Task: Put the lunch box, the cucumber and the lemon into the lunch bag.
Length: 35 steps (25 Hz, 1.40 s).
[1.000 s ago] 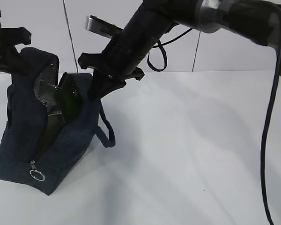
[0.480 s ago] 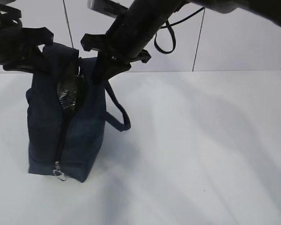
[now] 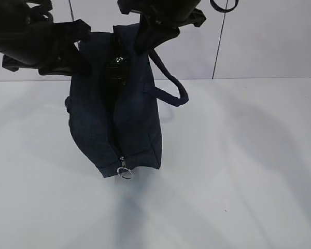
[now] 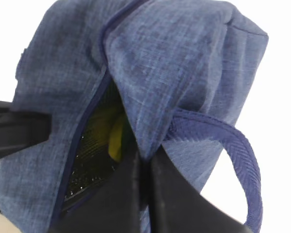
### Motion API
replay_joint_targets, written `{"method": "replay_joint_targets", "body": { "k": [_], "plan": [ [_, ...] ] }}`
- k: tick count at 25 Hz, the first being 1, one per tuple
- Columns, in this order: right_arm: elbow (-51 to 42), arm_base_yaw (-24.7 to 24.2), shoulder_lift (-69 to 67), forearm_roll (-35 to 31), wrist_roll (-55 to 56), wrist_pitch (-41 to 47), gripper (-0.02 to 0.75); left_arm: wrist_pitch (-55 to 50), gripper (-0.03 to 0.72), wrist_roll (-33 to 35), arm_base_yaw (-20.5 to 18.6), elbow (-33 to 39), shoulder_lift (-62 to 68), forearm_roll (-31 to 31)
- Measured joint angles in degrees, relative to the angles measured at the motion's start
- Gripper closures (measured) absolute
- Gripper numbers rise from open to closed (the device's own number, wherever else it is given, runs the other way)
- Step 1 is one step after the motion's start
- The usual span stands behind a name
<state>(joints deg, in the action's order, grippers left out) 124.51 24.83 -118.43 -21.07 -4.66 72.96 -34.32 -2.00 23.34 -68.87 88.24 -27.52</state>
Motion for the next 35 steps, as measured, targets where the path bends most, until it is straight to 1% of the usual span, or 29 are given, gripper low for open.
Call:
{"method": "replay_joint_targets", "body": {
  "k": [4, 7, 12, 14, 19, 27, 35],
  "plan": [
    [-0.22, 0.00, 0.67, 2.11, 0.43, 0.22, 0.729, 1.11, 0.695, 0.00, 0.96, 0.00, 0.77, -1.63],
    [-2.64, 0.00, 0.70, 3.84, 0.43, 0.22, 0.729, 1.22, 0.694, 0.43, 1.17, 0.00, 1.91, -2.83],
    [-6.84, 0.00, 0.70, 6.40, 0.43, 0.11, 0.729, 1.22, 0.695, 4.07, 1.17, 0.00, 4.01, -7.22],
    [-7.11, -0.13, 0.70, 7.44, 0.43, 0.11, 0.729, 1.59, 0.694, 5.55, 1.17, 0.00, 4.92, -9.38],
    [-7.11, -1.86, 0.70, 7.70, 0.43, 0.00, 0.729, 3.11, 0.694, 9.03, 1.39, -0.33, 6.80, -13.60],
    [-7.11, -5.74, 0.70, 7.05, 0.43, 0.00, 0.729, 3.87, 0.694, 10.08, 4.30, -5.19, 11.56, -14.75],
    [-7.11, -7.61, 0.70, 5.43, 0.43, 0.00, 0.729, 3.99, 0.694, 10.08, 5.09, -8.00, 14.01, -14.87]
  ]
}}
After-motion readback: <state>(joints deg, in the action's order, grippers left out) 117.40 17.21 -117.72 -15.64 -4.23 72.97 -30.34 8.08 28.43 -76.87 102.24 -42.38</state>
